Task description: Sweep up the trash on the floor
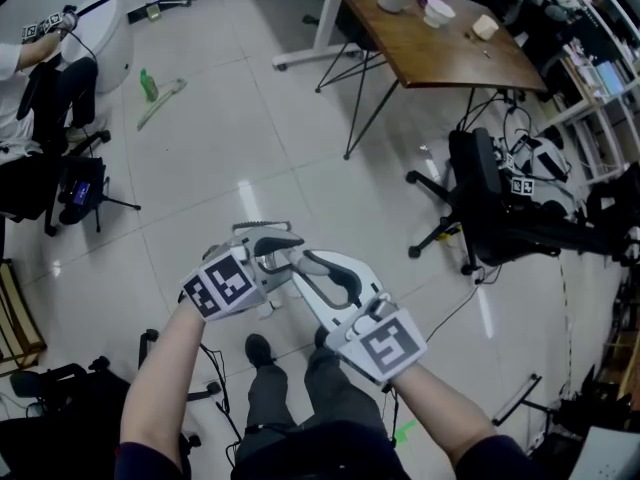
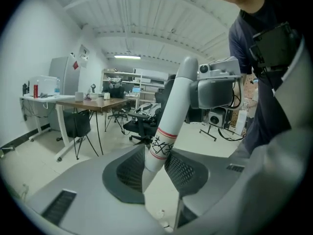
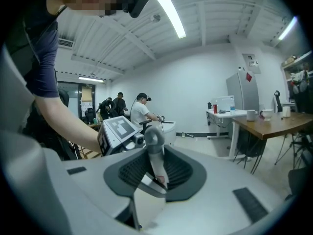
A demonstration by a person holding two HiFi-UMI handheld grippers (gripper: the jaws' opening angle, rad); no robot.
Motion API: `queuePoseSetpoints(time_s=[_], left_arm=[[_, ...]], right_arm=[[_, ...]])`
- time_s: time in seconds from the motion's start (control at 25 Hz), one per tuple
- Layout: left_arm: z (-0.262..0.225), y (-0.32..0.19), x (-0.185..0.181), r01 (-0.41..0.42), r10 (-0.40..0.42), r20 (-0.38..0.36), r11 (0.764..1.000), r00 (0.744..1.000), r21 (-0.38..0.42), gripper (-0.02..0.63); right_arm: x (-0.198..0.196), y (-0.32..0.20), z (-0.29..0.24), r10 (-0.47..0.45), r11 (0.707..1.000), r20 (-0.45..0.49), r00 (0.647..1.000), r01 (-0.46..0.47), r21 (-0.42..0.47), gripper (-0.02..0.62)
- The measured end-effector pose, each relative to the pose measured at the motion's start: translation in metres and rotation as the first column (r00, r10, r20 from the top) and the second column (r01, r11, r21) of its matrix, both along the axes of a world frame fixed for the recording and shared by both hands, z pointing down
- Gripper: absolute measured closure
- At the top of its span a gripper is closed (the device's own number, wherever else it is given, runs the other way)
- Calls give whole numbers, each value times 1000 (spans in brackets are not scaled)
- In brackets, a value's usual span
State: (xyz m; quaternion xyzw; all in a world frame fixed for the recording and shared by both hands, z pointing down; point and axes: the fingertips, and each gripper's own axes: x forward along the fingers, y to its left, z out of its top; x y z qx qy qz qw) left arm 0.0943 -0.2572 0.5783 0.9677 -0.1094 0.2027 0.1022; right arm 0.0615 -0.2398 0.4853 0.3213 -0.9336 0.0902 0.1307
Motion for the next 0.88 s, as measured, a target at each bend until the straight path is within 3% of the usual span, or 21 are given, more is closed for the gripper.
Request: queuePoseSetpoints(time_s=[0.28, 0.88], left_arm=[[8, 46, 5, -23, 23, 6, 999, 1000, -39, 488], [13, 125, -13, 45, -46, -11, 995, 999, -90, 480]], right_arm=[[6, 49, 11, 3, 997, 11, 1000, -2, -75, 477], [-13, 132, 16, -48, 983, 58, 997, 58, -176, 465]])
